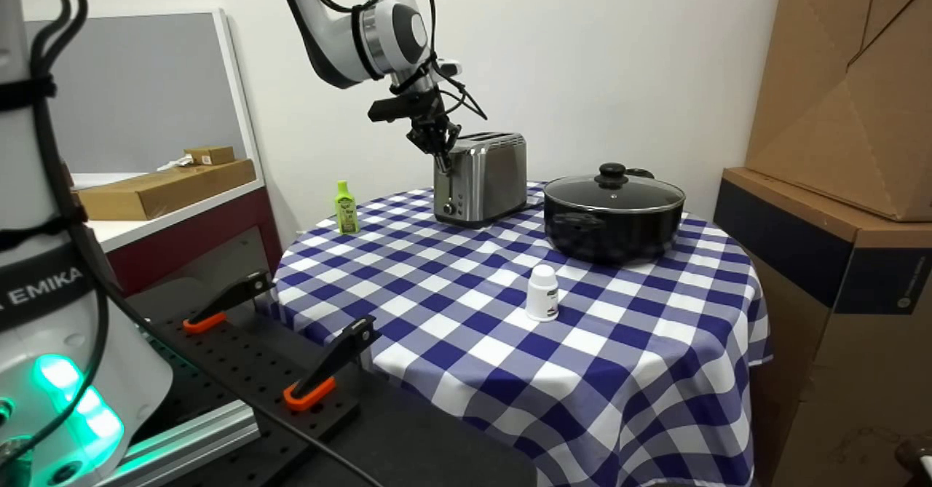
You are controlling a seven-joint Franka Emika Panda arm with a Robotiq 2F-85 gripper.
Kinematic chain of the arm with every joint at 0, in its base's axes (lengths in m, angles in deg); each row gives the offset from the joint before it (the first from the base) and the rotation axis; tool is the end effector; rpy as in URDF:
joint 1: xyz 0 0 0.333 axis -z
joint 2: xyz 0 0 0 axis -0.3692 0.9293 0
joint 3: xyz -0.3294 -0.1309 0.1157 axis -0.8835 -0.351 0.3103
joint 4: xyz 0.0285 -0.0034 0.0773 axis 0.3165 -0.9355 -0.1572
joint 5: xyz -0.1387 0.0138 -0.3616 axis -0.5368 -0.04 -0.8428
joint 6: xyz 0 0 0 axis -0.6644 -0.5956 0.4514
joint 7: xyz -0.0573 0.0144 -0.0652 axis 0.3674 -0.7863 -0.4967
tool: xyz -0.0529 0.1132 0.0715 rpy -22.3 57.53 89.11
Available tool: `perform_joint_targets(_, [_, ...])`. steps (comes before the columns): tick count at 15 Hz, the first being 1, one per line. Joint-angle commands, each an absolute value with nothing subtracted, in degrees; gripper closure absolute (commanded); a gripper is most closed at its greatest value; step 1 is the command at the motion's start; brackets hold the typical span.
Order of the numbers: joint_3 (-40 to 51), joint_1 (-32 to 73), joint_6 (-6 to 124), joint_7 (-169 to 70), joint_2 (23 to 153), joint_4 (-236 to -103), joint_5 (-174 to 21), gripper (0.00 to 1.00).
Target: Push down the toaster lever
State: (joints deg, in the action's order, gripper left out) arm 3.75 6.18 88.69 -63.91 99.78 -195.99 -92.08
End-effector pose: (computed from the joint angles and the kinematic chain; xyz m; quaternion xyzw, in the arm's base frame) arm 0.6352 0.1260 0.2396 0.9829 0.0729 0.1620 0.0487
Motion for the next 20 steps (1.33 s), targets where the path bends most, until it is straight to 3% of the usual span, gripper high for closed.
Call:
perform_joint_targets(1, [2.7, 5.4, 91.0, -63.5, 102.7, -195.0, -90.8, 1.00])
perform_joint_targets(20, [3.8, 6.4, 99.4, -59.5, 110.7, -195.1, -82.7, 1.00])
